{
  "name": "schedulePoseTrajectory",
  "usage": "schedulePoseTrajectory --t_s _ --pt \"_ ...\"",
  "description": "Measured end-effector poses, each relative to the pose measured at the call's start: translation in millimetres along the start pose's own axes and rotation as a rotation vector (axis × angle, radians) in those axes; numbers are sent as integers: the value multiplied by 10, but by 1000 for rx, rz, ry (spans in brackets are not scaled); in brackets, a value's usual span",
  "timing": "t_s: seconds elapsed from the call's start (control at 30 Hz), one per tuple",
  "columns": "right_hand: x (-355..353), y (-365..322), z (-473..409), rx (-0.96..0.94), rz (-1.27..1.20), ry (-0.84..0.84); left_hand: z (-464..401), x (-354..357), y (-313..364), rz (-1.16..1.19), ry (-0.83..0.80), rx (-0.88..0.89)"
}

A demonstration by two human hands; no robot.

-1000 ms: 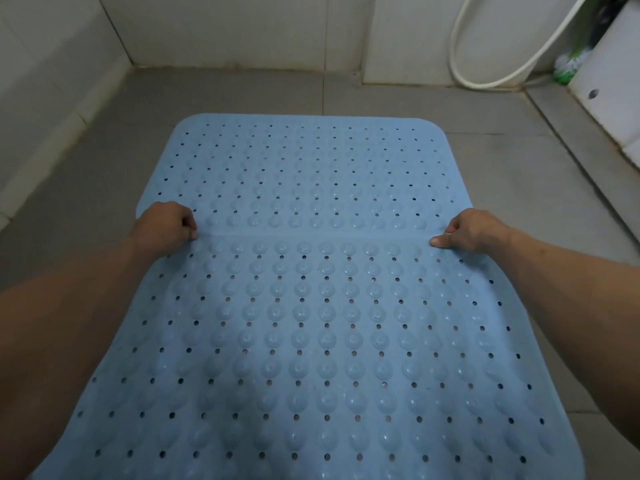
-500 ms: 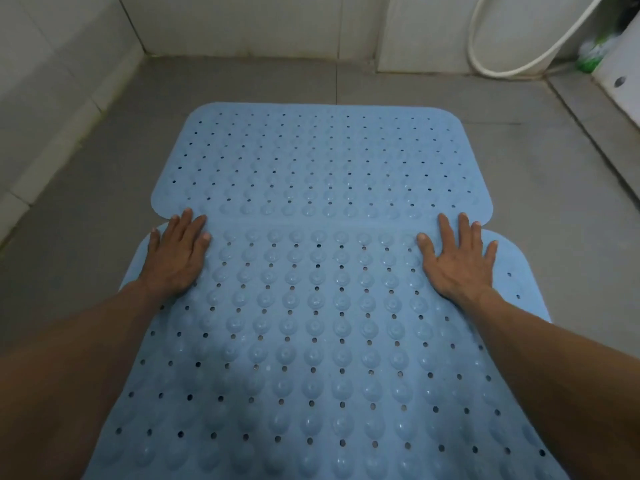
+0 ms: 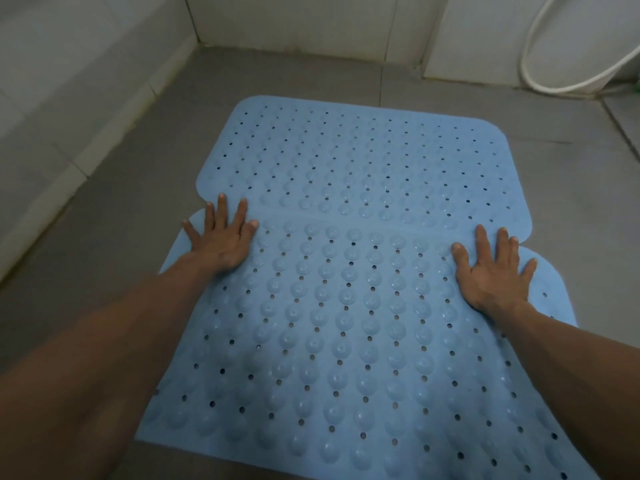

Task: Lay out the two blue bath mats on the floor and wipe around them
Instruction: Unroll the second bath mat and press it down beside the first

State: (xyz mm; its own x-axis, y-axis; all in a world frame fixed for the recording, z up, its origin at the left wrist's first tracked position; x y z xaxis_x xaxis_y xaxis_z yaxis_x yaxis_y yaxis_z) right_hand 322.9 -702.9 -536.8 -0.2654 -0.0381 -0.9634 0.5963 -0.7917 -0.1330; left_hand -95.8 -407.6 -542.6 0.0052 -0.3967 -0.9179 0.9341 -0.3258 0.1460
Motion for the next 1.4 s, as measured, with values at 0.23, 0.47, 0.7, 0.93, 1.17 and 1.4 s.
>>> schedulePoseTrajectory --t_s 0.23,0.47,0.7,0.93,1.17,1.4 --pt "-6 76 23 35 -10 28 40 27 52 16 27 -31" --pt "-7 48 18 46 1 -4 52 -9 46 -12 -48 -74" --pt "-55 -251 126 148 63 -34 15 -107 35 -56 -161 -23" --pt "98 -1968 758 -188 -61 42 159 -311 -58 -32 150 166" --pt "518 -3167 1085 -339 -101 25 177 -159 -140 1 307 296" --pt "525 -3175 1062 -270 -107 122 95 -140 -124 3 217 251"
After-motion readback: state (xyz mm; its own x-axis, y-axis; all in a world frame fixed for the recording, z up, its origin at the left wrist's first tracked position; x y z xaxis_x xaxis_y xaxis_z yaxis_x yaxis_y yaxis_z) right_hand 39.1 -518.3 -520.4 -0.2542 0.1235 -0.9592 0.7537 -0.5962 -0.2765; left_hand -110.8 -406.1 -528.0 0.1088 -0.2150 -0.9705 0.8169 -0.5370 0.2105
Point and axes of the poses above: each hand's wrist, its own z-axis away from the middle knuckle, its own x-axis out of the palm, y = z × x, the point moved 10 cm from there along -z, towards the middle knuckle, and after that the axes turned 2 degrees about -y, right-handed, at the moved point
